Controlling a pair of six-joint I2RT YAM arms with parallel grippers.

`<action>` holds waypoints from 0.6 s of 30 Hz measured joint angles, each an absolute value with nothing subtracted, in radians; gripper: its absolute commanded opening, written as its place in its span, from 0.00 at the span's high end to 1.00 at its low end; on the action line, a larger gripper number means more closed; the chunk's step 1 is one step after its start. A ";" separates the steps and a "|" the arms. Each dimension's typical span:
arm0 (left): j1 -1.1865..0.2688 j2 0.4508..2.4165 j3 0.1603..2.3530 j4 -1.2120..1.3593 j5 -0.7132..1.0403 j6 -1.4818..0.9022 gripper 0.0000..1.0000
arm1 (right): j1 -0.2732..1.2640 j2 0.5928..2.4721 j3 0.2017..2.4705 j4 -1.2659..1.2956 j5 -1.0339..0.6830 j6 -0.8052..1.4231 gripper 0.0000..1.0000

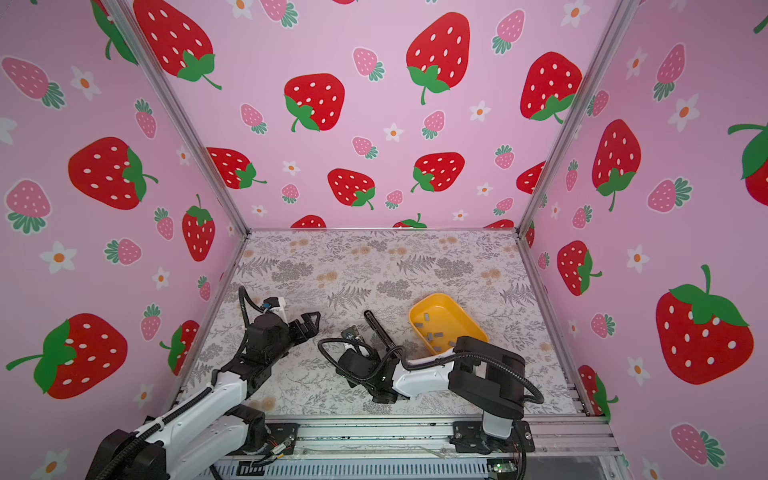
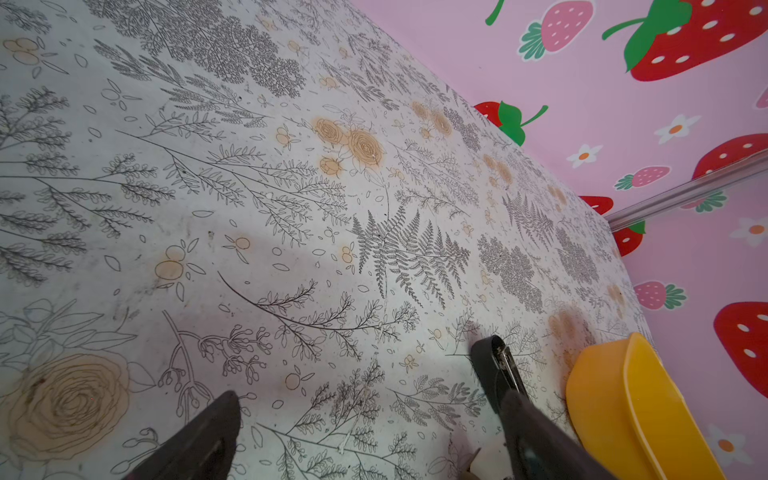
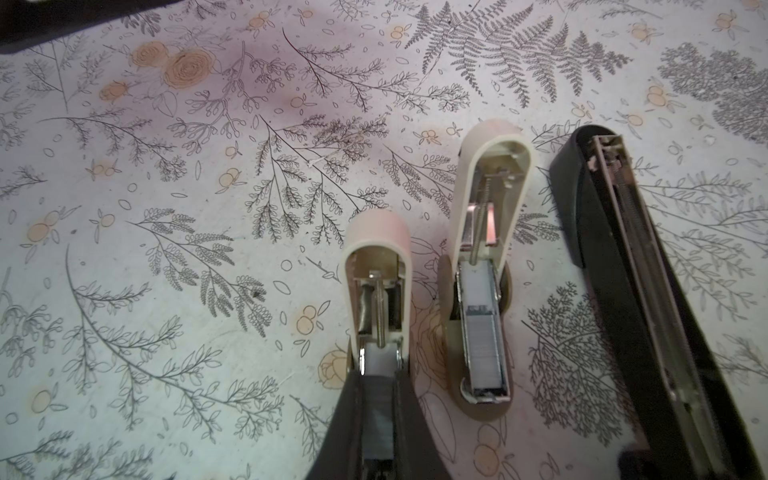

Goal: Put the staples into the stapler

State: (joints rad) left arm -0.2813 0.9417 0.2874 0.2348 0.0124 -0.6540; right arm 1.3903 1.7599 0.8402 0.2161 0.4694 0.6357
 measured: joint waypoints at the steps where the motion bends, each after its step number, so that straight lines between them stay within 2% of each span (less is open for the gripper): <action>1: -0.281 0.942 0.287 0.235 0.012 -0.654 0.01 | 1.390 1.762 0.841 0.216 0.469 0.636 0.90; 18: -0.281 0.942 0.287 0.235 0.012 -0.654 0.01 | 1.390 1.772 0.841 0.215 0.466 0.658 0.90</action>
State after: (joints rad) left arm -0.2813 0.9417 0.2874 0.2348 0.0120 -0.6540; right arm 1.3903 1.7718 0.8406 0.2153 0.4660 0.6579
